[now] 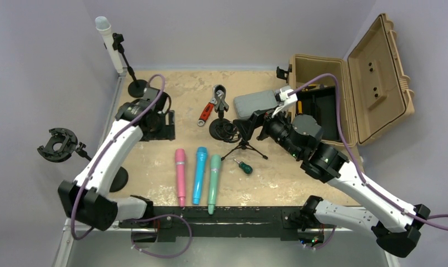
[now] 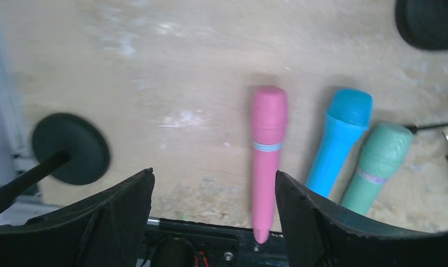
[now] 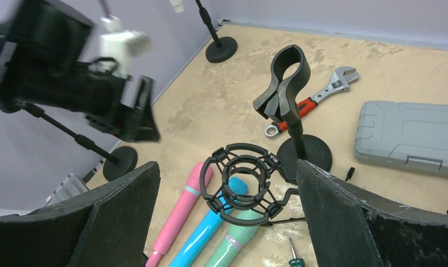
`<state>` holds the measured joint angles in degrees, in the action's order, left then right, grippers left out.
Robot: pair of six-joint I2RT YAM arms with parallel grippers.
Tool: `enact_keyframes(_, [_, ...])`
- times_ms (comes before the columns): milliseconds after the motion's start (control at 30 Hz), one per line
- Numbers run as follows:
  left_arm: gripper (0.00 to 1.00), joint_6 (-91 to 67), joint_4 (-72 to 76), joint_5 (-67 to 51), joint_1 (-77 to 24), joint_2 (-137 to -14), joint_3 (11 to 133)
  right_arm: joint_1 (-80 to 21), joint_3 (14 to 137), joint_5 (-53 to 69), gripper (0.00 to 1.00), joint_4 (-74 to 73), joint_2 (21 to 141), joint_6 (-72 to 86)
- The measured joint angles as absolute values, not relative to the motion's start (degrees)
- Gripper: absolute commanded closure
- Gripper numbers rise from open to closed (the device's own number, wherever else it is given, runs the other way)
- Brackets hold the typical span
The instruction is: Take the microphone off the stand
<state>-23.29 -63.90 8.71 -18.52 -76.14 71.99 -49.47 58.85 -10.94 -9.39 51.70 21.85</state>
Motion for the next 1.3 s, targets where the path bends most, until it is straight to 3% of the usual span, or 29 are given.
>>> enact_keyframes(200, [0.01,-31.2,-78.3,34.3,-18.6,-67.8,82.2,-49.5,58.9,-10.7,0.09,-9.2,53.3,21.8])
enact_keyframes(400, [0.00,-43.3,-87.2,56.1,-18.5,-68.7,85.6,-49.5,60.9,-9.0,0.09,-8.9,56.7,21.8])
enact_keyframes(500, [0.00,-46.3,-87.9,60.8,-18.3,-70.4,84.9,-49.5,62.0,-7.9,0.09,-9.0,58.3,21.6])
enact_keyframes(867, [0.00,-41.8,-85.4,63.3,-4.7,-66.0,77.6,-49.5,64.8,-6.7,0.09,-10.0,61.0,21.0])
enact_keyframes(1300, [0.00,-41.5,-83.1,63.2,-1.3,-69.3,76.2,-49.5,64.8,-4.9,0.10,-9.9,62.3,20.5])
